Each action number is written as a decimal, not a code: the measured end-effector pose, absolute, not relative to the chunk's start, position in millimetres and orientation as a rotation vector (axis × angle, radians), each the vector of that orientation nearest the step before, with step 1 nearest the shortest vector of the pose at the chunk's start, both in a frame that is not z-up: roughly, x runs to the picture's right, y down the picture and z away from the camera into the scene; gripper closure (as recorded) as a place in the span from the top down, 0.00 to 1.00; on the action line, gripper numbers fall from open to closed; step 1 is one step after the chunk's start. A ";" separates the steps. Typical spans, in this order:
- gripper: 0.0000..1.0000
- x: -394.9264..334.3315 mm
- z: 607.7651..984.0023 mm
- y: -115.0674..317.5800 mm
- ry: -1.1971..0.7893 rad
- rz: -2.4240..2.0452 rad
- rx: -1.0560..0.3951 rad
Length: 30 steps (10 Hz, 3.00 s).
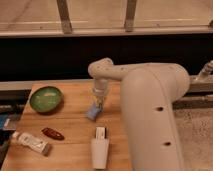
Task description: Wipe the white sponge on the table
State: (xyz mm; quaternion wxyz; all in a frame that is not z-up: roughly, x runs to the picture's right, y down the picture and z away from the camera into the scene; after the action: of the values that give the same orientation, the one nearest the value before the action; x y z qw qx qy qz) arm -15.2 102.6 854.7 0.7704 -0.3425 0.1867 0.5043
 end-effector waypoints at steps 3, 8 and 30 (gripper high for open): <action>0.00 13.9 843.2 109.9 0.434 1.159 -0.718; 0.00 76.6 894.8 47.7 0.495 1.261 -0.634; 0.00 60.1 872.6 73.6 0.491 1.170 -0.640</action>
State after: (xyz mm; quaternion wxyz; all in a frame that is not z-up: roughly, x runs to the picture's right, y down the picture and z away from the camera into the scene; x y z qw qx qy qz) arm 60.1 73.6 872.6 0.7581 -0.2937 0.2252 0.5369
